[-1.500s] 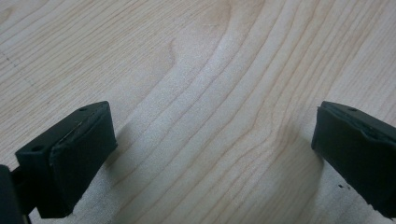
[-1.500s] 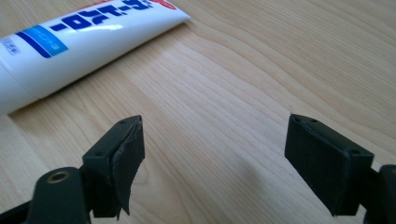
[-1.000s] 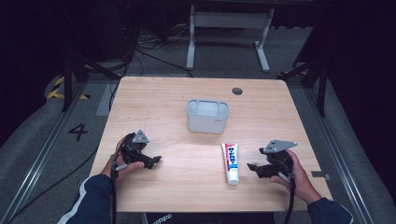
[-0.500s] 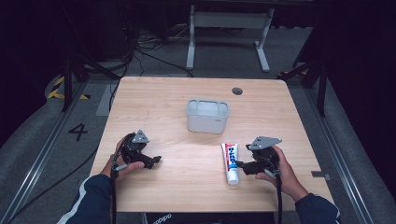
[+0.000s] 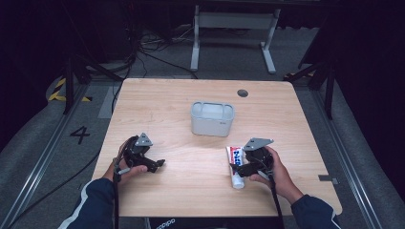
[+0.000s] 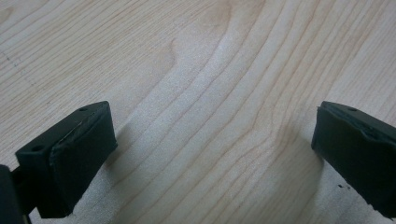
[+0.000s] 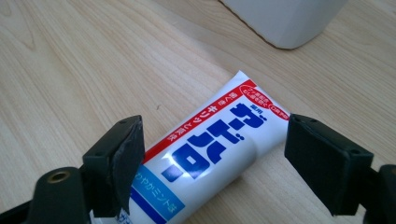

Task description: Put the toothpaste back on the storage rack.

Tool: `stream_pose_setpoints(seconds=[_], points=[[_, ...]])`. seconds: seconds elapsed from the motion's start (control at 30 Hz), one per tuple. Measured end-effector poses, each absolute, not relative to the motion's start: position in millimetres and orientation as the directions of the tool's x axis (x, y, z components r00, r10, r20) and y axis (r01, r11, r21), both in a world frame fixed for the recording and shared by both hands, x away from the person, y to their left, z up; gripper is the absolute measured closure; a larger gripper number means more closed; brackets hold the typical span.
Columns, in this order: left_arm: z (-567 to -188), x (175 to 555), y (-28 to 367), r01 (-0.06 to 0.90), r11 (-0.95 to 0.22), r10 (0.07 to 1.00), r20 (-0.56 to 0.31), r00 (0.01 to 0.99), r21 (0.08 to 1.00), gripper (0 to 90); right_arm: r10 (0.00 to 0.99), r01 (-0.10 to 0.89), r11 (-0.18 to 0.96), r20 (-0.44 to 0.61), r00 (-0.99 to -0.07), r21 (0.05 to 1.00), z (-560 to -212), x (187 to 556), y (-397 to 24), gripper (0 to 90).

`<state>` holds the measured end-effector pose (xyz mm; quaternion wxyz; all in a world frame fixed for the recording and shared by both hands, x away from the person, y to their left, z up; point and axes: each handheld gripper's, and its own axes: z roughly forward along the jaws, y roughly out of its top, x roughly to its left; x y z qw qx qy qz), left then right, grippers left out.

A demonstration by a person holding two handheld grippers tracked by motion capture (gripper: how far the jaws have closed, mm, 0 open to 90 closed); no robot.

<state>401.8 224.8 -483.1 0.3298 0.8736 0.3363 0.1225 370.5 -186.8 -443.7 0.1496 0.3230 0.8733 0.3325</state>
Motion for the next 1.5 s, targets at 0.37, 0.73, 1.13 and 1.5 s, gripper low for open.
stream_pose_setpoints(seconds=[0.37, 0.73, 1.13, 1.5], points=[[-483.5, 401.7, 224.6, 0.506, -0.554, 0.669, -0.008, 0.743, 0.662, 0.0, 0.695, 0.519, 0.549, -0.014, -0.719, 0.655, -455.1, 374.6, -179.7, 16.9], [-483.4, 401.7, 224.7, 0.506, -0.554, 0.669, -0.007, 0.743, 0.661, 0.0, 0.704, 0.543, 0.576, -0.033, -0.709, 0.612, -460.4, 378.9, -168.8, 16.7], [-483.1, 401.7, 224.8, 0.507, -0.556, 0.668, -0.008, 0.744, 0.658, 0.1, 0.688, 0.552, 0.632, -0.068, -0.722, 0.544, -460.6, 394.3, -156.7, 20.7], [-483.1, 401.7, 224.8, 0.507, -0.557, 0.668, -0.007, 0.744, 0.658, 0.1, 0.687, 0.598, 0.635, -0.004, -0.726, 0.490, -458.6, 402.2, -149.3, 32.0]])
